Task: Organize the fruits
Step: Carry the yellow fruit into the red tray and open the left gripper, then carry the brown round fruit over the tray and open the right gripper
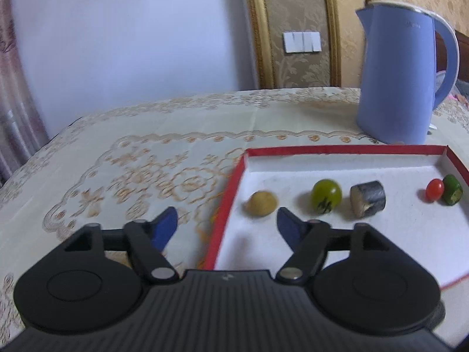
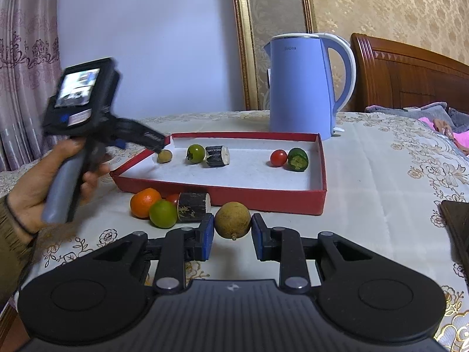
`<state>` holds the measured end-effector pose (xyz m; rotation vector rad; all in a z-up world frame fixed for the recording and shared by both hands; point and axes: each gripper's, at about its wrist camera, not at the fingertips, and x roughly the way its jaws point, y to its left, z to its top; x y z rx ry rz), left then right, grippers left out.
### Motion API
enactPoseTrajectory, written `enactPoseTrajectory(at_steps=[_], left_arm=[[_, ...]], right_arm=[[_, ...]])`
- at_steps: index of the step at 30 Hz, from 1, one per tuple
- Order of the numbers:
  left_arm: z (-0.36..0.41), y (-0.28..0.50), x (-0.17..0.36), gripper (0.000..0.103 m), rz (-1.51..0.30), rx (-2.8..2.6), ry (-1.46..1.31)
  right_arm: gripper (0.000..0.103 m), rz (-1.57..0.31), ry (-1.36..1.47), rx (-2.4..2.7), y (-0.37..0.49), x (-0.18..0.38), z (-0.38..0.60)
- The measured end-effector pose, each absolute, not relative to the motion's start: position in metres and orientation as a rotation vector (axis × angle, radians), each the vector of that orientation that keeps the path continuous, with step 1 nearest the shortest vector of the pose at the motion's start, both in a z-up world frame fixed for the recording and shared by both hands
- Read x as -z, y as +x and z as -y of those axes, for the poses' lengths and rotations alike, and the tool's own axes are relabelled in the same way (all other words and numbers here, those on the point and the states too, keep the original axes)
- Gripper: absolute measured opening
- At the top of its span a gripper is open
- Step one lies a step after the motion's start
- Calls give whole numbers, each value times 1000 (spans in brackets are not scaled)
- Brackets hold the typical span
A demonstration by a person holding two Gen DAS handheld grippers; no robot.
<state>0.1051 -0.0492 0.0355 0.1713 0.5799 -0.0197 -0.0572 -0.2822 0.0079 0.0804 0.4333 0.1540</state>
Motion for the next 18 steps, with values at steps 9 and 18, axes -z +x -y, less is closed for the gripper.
enactPoseTrajectory(at_steps=[9, 18], left_arm=[[5, 56, -22, 77, -587, 5, 58], [-12, 31, -21, 85, -538, 18, 12]], right_arm=[[27, -427, 47, -159, -44, -14, 268], [27, -402, 2, -153, -23, -26, 261]])
